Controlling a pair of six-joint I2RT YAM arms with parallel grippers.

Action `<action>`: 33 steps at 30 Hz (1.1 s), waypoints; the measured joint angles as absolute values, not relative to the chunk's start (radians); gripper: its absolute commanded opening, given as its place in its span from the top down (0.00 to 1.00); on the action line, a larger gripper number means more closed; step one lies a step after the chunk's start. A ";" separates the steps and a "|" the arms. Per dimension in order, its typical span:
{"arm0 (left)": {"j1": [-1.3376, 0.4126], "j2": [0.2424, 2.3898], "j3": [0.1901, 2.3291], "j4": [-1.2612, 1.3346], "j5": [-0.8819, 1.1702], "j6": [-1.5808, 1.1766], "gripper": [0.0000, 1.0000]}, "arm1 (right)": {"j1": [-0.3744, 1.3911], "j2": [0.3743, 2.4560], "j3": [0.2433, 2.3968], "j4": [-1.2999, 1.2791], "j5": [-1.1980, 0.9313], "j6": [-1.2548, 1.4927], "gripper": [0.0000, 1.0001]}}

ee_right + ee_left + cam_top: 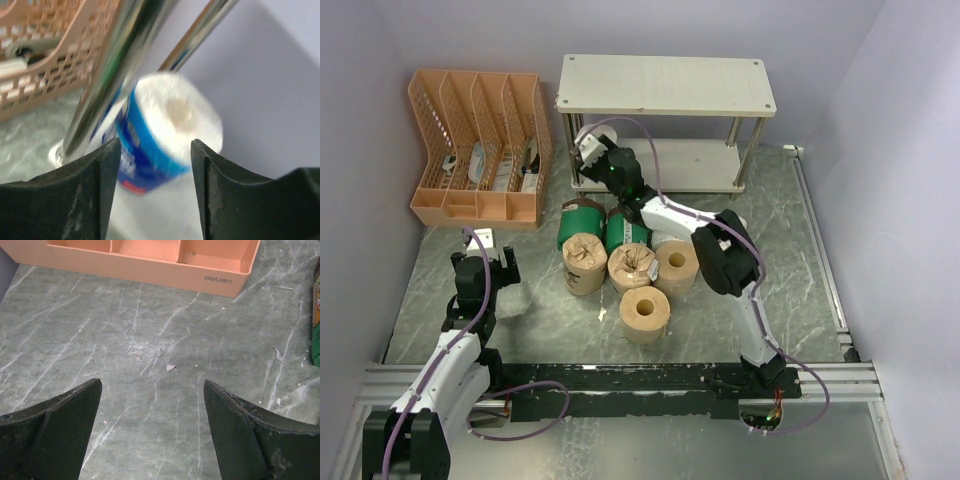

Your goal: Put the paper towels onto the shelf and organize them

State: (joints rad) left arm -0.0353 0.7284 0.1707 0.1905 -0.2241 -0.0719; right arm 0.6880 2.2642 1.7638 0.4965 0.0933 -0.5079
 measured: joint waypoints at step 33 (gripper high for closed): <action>-0.007 0.761 0.171 0.191 -0.213 -0.078 0.06 | 1.425 1.161 0.908 -0.453 0.567 0.242 0.15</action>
State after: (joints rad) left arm -0.0067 0.7612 0.1707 0.1913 -0.2127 -0.0784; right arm 1.4250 1.1610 0.9081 -0.4526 0.5667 0.2420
